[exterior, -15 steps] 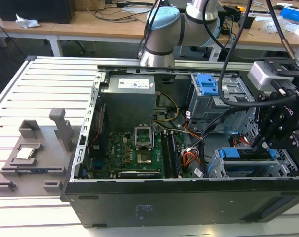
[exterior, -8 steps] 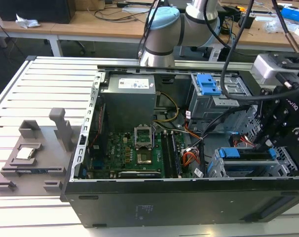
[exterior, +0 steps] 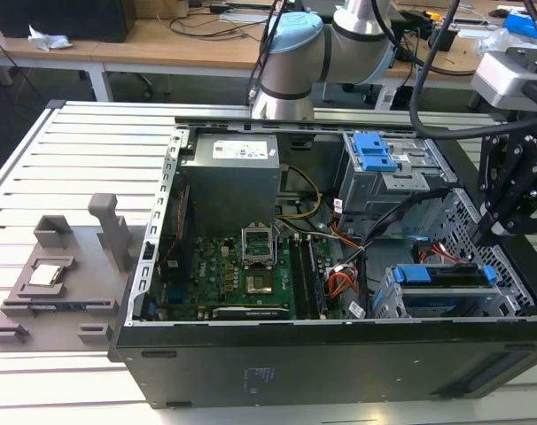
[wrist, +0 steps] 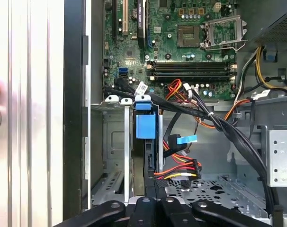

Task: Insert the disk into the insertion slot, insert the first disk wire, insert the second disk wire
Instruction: 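Insert the first disk wire, then insert the second disk wire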

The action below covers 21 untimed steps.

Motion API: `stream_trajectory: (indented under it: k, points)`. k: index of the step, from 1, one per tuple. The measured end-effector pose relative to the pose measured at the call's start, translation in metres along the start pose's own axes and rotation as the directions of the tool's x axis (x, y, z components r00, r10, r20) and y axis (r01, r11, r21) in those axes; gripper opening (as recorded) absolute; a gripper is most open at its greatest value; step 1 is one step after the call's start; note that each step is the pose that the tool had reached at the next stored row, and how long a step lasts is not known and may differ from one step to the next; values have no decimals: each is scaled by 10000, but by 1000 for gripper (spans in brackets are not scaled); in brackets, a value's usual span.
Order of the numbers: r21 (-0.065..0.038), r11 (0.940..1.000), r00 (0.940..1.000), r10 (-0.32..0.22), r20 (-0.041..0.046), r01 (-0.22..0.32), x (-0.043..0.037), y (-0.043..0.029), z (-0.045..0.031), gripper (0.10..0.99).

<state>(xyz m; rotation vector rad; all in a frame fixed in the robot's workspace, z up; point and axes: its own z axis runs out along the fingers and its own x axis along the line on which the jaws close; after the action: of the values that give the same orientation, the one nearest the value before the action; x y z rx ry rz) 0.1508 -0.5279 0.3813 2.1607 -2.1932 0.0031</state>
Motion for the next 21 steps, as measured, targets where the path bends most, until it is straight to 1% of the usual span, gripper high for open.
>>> stream_trajectory:
  k: [7, 8, 9, 10, 13, 15, 17, 20, 21]
  points:
    - [0, 10000, 10000, 0, -3, 0, 0, 0, -8, 114]
    - [0, 10000, 10000, 0, -3, 0, 0, 0, -9, 235]
    - [0, 10000, 10000, 0, -2, 0, 0, 0, -9, 235]
    - [1, 10000, 10000, 0, -3, 0, 0, 0, -9, 302]
    - [1, 10000, 10000, -12, -3, 12, -30, 16, -7, 302]
    - [3, 10000, 10000, -64, -4, 64, -99, 54, -1, 302]
    - [5, 10000, 9999, -99, -12, 99, -144, 83, 6, 302]
    - [7, 9999, 9999, -130, -69, 130, -195, 165, 48, 302]
    - [8, 9999, 9998, -142, -102, 142, -215, 214, 73, 302]
